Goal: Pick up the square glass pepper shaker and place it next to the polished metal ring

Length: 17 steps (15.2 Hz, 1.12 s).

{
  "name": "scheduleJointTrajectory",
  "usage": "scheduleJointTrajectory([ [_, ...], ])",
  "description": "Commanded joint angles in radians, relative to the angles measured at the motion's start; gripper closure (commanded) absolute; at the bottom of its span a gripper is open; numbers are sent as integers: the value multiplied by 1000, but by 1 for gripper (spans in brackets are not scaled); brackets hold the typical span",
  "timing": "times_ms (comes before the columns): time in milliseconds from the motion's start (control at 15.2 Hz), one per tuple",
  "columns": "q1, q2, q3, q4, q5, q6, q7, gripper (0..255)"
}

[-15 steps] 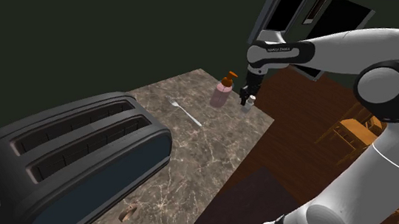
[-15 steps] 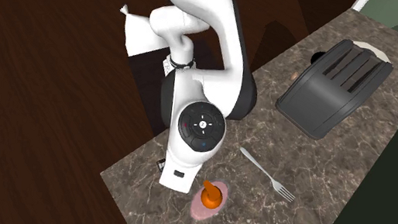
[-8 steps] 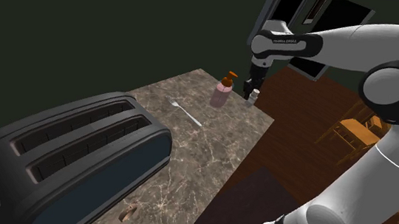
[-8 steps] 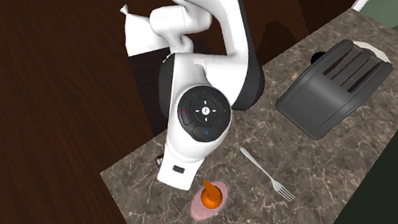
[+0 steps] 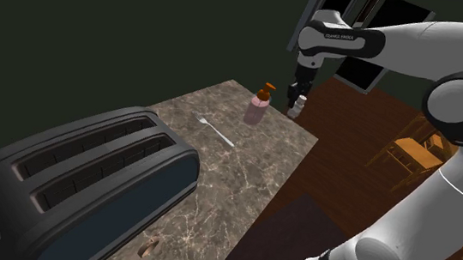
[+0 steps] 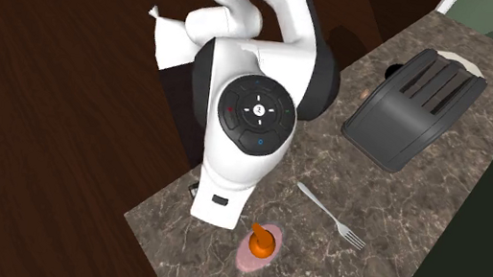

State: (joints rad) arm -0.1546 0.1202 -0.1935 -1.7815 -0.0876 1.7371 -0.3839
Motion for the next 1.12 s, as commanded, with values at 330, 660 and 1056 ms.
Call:
scheduleJointTrajectory([
  [330,24,-58,17,-14,-5,-47,38,255],
  [660,77,-175,69,-153,-4,-35,146,255],
  [1056,138,-289,142,-278,18,-33,277,255],
])
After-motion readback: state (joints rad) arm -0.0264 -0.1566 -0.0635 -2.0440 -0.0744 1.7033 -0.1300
